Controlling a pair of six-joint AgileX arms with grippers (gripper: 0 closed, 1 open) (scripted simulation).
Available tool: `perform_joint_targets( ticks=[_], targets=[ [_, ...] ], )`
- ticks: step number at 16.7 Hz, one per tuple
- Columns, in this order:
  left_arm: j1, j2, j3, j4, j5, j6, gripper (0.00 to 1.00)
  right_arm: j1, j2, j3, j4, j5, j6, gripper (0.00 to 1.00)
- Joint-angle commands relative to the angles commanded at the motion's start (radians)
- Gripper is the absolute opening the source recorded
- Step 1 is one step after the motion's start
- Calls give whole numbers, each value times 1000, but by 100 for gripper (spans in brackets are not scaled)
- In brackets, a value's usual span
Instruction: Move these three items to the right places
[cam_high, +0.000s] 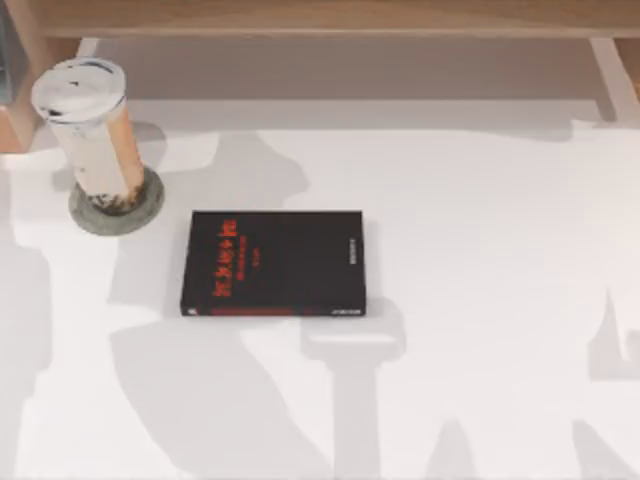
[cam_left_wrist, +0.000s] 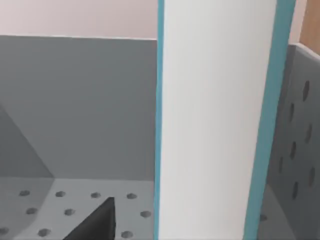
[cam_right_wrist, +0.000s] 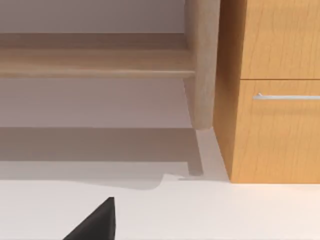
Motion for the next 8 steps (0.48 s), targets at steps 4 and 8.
perform_joint_targets(
  ticks=[4,8],
  targets=[
    [13,106,67,69,18,-2,100,0,0,0,0,0,0,100],
    [13,106,67,69,18,-2,100,0,0,0,0,0,0,100]
  ],
)
